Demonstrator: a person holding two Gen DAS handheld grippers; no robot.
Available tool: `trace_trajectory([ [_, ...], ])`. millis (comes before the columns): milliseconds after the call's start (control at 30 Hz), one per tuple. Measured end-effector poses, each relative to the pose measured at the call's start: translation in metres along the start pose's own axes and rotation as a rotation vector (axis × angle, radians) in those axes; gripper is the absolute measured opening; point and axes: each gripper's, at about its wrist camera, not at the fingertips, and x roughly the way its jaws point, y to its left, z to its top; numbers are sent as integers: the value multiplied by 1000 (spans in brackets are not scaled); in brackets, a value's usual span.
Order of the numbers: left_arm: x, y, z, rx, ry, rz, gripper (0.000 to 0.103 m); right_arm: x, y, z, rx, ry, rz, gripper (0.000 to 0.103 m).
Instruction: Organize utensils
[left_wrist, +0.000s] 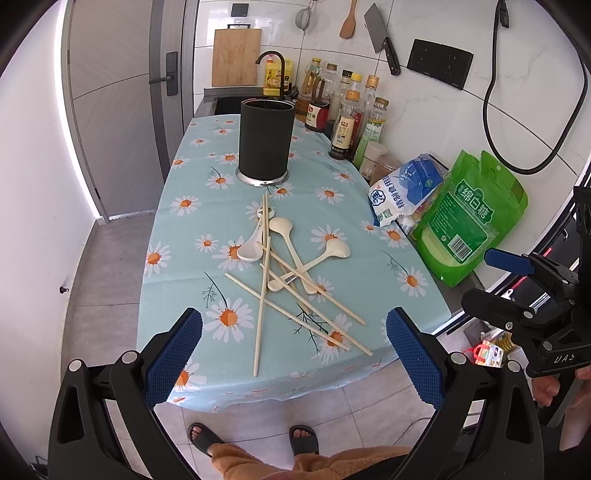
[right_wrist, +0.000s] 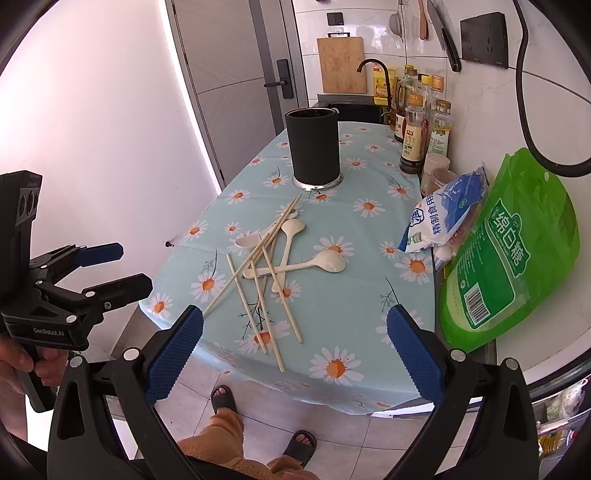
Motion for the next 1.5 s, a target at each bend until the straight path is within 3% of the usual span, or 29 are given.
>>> trace_trajectory([
  [700, -4, -3, -6, 25, 8, 3, 97, 3, 0, -3, -5, 76, 54, 99],
  [1500, -6, -11, -3, 44, 28, 24, 96, 4, -4, -3, 10, 106, 62, 99],
])
